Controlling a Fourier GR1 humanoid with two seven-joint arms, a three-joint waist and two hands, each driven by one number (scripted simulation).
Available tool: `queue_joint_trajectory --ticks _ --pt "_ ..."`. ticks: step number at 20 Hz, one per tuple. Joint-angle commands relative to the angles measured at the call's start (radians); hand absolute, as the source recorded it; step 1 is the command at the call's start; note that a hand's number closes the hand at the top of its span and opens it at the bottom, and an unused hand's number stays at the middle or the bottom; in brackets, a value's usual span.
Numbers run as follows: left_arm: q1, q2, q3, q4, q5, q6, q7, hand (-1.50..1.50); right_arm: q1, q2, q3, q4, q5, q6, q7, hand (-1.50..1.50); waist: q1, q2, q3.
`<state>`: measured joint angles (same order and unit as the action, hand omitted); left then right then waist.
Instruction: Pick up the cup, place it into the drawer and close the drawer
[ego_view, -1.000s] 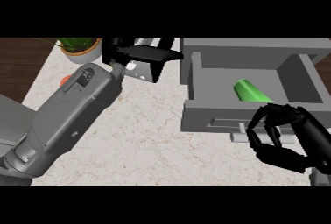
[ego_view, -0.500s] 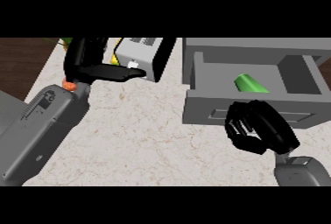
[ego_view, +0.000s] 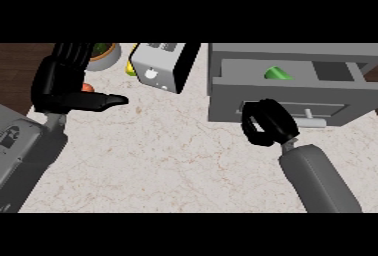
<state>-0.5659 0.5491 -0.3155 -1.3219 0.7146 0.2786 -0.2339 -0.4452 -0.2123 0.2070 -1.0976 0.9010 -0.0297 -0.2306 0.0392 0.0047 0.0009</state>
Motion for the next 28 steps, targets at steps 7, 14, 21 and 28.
queue_joint_trajectory --ticks 7,14,21,28 --pt "0.161 0.032 0.038 -0.118 -0.012 -0.064 -0.024 -1.5 -0.34 -0.005 -0.16 0.589 -0.02 -0.09 -0.18 1.5 0.029 0.013 0.001" --pt "0.145 0.019 0.057 -0.076 -0.01 -0.127 -0.048 -1.5 -0.476 -0.077 -0.238 0.772 -0.047 -0.069 -0.215 1.5 0.05 0.033 0.002" --pt "0.145 0.001 0.043 -0.089 -0.002 -0.16 -0.033 -1.5 -0.539 -0.094 -0.264 0.822 -0.071 -0.02 -0.206 1.5 0.065 0.042 0.003" --pt "0.156 -0.008 0.048 -0.064 -0.002 -0.188 -0.055 -1.5 -0.54 -0.134 -0.321 0.814 -0.125 -0.019 -0.272 1.5 0.076 0.048 0.003"
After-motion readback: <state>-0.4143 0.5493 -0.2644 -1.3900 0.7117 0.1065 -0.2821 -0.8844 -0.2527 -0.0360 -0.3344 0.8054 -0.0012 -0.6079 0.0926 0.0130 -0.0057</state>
